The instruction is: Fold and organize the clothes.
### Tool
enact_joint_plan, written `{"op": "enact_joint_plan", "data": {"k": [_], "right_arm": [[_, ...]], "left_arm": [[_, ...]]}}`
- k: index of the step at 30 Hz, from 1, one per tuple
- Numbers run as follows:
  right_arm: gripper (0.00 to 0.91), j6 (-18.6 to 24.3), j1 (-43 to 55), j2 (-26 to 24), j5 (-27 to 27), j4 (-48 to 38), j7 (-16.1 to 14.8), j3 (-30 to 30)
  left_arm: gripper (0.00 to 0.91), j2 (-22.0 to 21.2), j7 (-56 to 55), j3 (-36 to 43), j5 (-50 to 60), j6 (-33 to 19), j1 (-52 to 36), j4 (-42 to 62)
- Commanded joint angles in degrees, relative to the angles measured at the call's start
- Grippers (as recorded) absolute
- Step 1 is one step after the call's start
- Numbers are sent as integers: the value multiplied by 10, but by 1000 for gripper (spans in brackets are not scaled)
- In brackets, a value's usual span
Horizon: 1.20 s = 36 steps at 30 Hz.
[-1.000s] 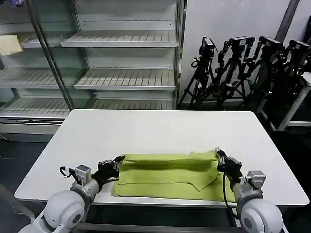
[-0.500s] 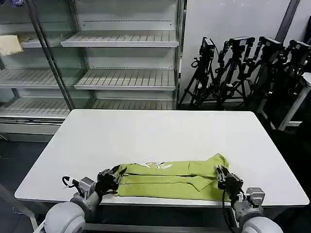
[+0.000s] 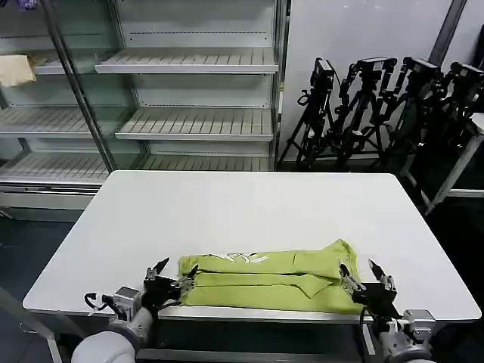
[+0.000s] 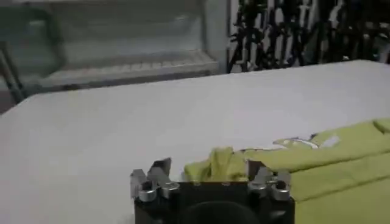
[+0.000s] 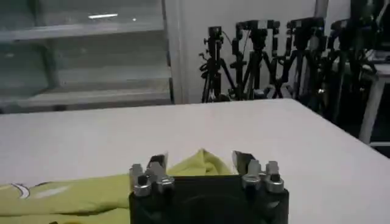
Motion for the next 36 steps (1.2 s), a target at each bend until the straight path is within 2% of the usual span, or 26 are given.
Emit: {"op": "enact_joint_plan", "data": {"k": [1,11,12,13,14,15,18,27,36], "right_arm": [[907,15,-38,15,-15,34,-2,17],[907,22,-55,24,-22,42,-2,20],[907,23,-56,25,-22,43,-2,20],[907,23,-57,26,-22,44,-2,20],[907,24,-58,26,-22,45,-2,20],[907,24,-59,26,-22,45,-2,20],[907,25,-61,28,-23,45,-2,20],[907,25,-62,30,-23,51,-1,22],[907,25,-71,35,-23,62,1,25]], "left_arm": [[907,-117,-121,45,-4,-9,5,9],[907,-156,-137,84,52,-10,-12,47],[877,-158,-141,85,57,-14,-15,55],[665,-159,-142,84,61,-19,-16,61],[353,-159,-142,84,62,-22,-16,62],[171,-159,-142,84,62,-25,-15,62],[71,-161,-142,85,62,-31,-10,59],[71,-167,-134,77,31,-50,3,54],[71,-165,-124,44,-78,-68,1,46]]}}
